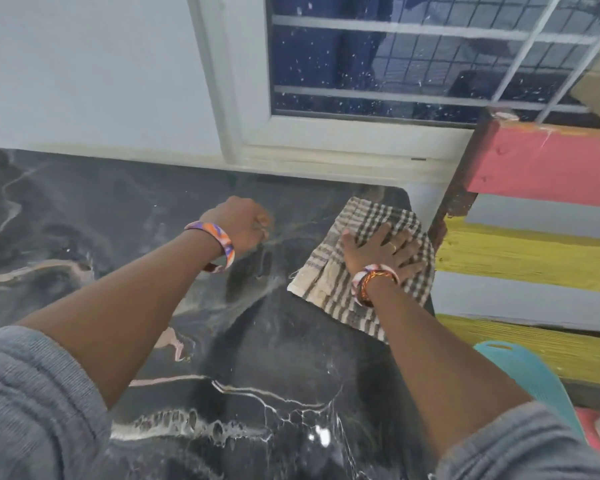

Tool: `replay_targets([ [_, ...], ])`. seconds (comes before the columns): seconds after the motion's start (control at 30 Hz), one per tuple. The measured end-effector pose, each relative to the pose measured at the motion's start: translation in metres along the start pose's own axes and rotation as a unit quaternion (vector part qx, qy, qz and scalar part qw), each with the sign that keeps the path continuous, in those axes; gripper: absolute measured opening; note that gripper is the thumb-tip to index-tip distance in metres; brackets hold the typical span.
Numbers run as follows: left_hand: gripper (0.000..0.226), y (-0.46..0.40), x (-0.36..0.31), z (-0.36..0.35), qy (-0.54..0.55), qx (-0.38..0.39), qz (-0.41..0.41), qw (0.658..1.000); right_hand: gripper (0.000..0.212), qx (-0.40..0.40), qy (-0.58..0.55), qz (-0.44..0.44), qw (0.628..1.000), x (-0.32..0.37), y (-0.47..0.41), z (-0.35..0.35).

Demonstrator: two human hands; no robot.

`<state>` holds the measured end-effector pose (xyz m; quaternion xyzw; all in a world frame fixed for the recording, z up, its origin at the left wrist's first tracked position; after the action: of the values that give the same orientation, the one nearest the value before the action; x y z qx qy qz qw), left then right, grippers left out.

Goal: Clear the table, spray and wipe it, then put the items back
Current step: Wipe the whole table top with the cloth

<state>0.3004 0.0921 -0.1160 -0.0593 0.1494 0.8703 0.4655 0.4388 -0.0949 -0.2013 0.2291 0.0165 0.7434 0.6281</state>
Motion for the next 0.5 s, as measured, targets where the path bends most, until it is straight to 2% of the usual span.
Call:
replay_targets([
  [0.27,0.028,-0.056,0.022,-0.006,0.067,-0.039,-0.021,0.997,0.062,-0.060,0.056,0.012,0.997,0.014,-0.078,0.021],
  [0.37,0.025,-0.067,0.048,-0.002,0.082,-0.060,-0.026,0.994,0.059,-0.069,0.085,0.031,0.993,0.035,-0.096,0.021],
  [0.5,0.024,-0.075,0.098,0.009,0.088,-0.079,0.008,0.993,0.058,-0.077,0.116,0.085,0.987,0.076,-0.096,0.010],
])
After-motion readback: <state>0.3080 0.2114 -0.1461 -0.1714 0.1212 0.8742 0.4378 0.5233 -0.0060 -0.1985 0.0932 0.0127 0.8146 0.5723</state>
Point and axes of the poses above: each hand's wrist, its own y-axis away from the middle knuckle, its own z-axis out of the back of the hand, x = y × z, the point moved 8 cm from there along -y, towards the middle knuckle, and after that the axes turned 1 degree about -y, right-handed, at the moved point
